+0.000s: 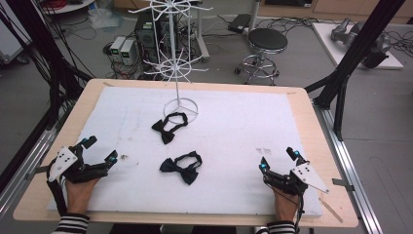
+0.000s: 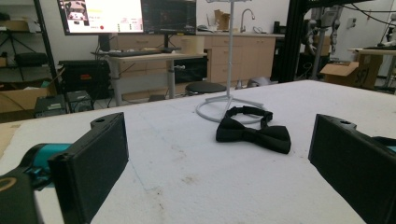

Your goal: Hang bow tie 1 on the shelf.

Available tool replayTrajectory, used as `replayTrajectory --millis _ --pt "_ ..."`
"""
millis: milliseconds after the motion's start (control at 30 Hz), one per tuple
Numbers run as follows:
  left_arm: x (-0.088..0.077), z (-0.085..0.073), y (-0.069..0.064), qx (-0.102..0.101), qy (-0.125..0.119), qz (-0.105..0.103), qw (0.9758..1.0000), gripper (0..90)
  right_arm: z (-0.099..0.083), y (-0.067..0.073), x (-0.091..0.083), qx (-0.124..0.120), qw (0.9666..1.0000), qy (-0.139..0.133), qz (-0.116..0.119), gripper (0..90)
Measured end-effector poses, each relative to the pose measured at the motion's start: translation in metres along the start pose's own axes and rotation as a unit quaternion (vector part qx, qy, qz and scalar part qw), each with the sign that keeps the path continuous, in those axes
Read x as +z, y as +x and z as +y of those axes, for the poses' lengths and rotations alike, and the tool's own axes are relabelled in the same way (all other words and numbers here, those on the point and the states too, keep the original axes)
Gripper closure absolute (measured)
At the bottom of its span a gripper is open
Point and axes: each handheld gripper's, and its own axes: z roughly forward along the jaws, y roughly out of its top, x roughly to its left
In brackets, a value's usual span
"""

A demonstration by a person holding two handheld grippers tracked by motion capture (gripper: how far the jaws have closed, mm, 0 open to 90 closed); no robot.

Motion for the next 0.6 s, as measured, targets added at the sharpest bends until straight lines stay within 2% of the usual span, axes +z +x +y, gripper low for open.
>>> replayTrajectory --millis 600 --pt "0.0012 0.0007 0.0016 -0.008 0.010 -0.001 0.9999 5.3 0.0004 0.0000 0.0010 -0.002 1.0000 0.004 0.002 3.0"
